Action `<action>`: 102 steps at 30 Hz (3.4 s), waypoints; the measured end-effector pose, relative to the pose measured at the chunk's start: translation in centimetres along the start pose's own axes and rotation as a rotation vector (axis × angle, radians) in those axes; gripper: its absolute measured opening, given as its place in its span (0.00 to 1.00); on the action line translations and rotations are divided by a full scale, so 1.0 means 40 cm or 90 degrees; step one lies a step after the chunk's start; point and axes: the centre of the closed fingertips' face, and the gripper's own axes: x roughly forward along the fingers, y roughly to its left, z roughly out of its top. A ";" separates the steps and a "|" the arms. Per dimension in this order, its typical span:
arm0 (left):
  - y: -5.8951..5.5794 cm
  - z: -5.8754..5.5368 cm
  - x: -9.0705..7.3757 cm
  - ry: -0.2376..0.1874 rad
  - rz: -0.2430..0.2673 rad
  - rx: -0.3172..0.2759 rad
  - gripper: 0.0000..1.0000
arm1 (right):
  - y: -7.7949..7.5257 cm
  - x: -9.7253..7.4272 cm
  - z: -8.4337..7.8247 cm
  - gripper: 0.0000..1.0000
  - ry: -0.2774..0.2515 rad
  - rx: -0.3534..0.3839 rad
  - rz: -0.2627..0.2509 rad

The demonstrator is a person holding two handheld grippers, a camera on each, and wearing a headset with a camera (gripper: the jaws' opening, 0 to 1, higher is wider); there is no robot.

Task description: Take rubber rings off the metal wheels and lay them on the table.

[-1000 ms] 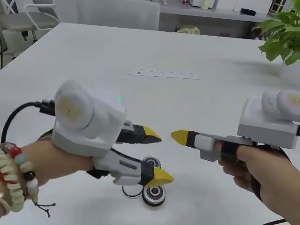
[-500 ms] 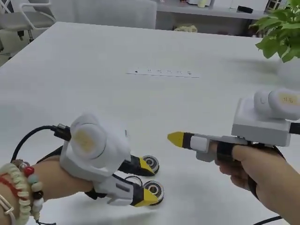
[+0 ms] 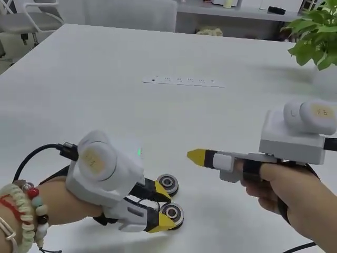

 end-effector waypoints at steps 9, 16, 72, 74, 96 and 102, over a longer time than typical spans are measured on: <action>-0.001 0.001 0.001 0.002 -0.001 -0.001 0.20 | -0.003 -0.002 0.002 0.07 -0.001 -0.001 -0.001; -0.001 0.001 0.000 0.001 0.001 0.002 0.11 | -0.002 0.002 -0.007 0.07 0.009 -0.008 0.000; -0.002 0.000 0.002 -0.033 0.001 -0.002 0.08 | 0.037 0.002 -0.300 0.33 0.350 -0.478 0.134; -0.001 0.000 0.002 -0.033 0.001 -0.003 0.08 | 0.038 0.007 -0.305 0.30 0.349 -0.476 0.136; 0.001 -0.002 0.003 -0.039 0.004 -0.010 0.08 | 0.035 0.003 -0.293 0.15 0.339 -0.499 0.153; 0.002 -0.002 0.002 -0.039 0.006 -0.013 0.08 | 0.023 -0.002 -0.289 0.02 0.344 -0.495 0.141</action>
